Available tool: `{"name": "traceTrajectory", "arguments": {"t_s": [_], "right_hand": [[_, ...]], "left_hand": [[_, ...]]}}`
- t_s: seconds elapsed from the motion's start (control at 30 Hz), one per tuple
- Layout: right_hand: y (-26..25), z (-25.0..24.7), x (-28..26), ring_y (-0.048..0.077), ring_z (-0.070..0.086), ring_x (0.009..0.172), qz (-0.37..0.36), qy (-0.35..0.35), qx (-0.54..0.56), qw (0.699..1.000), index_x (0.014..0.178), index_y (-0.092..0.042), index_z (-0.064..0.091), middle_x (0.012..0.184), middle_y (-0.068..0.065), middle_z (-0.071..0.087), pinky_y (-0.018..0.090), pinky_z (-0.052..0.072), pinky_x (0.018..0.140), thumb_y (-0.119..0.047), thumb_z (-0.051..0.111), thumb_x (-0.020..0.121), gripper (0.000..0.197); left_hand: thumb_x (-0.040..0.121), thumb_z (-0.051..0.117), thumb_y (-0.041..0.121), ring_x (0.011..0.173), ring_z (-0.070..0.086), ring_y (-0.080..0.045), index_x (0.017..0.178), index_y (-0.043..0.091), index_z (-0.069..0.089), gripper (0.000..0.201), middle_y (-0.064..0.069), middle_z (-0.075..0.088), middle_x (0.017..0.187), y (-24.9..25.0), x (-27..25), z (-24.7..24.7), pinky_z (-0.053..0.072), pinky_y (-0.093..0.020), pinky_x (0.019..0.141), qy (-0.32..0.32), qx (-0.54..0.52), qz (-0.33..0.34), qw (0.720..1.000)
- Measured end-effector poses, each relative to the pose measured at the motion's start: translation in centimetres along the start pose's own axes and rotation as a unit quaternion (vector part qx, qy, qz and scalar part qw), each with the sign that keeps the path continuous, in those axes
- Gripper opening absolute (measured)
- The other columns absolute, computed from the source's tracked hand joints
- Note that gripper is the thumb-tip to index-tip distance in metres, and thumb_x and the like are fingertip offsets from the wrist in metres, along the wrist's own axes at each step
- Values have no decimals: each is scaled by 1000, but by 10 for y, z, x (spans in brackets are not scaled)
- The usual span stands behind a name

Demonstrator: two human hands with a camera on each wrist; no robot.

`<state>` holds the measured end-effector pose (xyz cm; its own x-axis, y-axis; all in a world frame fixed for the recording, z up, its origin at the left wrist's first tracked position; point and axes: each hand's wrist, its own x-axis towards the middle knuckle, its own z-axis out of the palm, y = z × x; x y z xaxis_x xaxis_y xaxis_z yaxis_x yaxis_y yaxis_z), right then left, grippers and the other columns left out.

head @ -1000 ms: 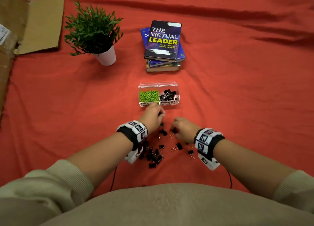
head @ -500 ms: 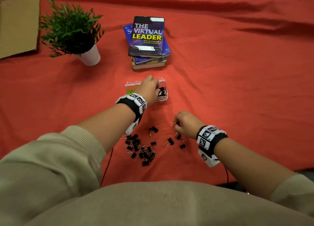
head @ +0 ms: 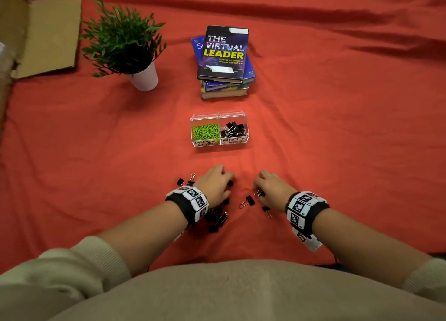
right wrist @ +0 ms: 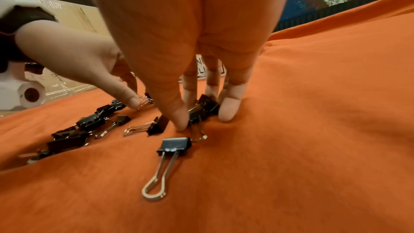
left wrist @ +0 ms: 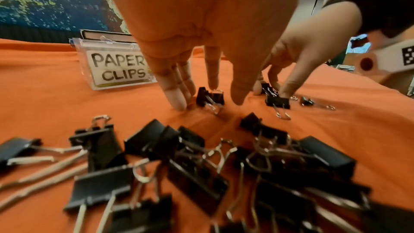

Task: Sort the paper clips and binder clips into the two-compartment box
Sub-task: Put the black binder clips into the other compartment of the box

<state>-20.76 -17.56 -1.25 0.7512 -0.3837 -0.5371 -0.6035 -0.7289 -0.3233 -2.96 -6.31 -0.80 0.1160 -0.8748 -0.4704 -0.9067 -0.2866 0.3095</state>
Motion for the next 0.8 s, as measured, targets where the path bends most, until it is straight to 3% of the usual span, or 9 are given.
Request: {"name": "traceTrajectory", "arguments": {"t_s": [0.2,0.4,0.57,0.7,0.8], "right_hand": [[-5,-2,0,27,46,102,16,-10,-4,1000,99,-11,58,112,7,44,37,45,87,-19,61,78,23],[-7,0,5,28,45,95,0,50,15,999,88,-6,60,105,8,48,38,44,82,-16,56,75,17],[-5,2,14,27,52,90,-5,116,97,989,82,-5,68,98,7,56,34,42,85,-13,59,75,13],[0,-3,24,23,59,74,35,173,209,962,75,-1,70,89,9,62,30,48,76,-9,67,73,9],[3,-10,29,22,61,74,102,190,305,928,68,-5,69,82,9,63,32,48,78,-7,72,72,5]], "left_hand": [[89,55,18,94,58,-35,112,11,50,25,-11,44,113,-4,2,11,52,-48,78,5,7,-14,1000],[89,55,20,93,60,-38,108,6,52,24,-14,49,110,-8,6,5,50,-45,81,32,-44,-20,998],[87,59,18,94,59,-26,102,9,61,17,-9,54,107,-5,13,-21,49,-33,83,100,-144,8,984],[87,60,17,91,58,-20,103,10,60,17,-6,55,108,-2,38,-56,51,-34,87,163,-175,32,971],[86,60,15,94,58,-25,107,8,59,22,-9,54,111,-3,64,-80,50,-37,86,181,-158,24,970]]}}
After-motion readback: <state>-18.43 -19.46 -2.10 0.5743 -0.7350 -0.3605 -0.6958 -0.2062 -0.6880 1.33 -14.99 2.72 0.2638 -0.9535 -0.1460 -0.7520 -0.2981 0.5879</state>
